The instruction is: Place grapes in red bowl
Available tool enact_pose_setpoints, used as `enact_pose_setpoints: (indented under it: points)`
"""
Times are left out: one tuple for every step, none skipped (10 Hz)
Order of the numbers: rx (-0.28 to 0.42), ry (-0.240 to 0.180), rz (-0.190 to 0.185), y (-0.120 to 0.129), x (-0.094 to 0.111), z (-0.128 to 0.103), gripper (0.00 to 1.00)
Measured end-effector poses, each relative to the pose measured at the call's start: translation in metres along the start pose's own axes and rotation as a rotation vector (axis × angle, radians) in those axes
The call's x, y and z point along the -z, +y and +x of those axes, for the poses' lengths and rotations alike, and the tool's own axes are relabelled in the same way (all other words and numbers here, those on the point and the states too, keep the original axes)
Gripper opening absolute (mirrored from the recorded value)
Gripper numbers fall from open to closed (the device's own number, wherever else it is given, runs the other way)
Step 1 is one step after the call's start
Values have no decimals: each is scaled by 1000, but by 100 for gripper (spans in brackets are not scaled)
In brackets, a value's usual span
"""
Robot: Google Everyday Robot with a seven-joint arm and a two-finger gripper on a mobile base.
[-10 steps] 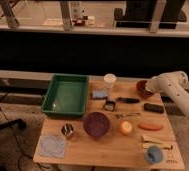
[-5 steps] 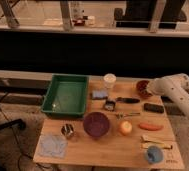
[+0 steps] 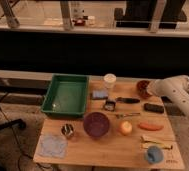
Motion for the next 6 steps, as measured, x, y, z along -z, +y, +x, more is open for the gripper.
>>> enact_pose_setpoints:
  points:
    - [2, -1, 2, 1, 1, -1, 1]
    - [3, -2, 5, -1, 0, -2, 1]
    - [12, -6, 9, -4, 1, -6, 1]
    - [20, -9, 12, -1, 5, -7, 1]
    - [23, -7, 17, 5, 12, -5, 1]
    - [24, -8, 21, 10, 17, -4, 1]
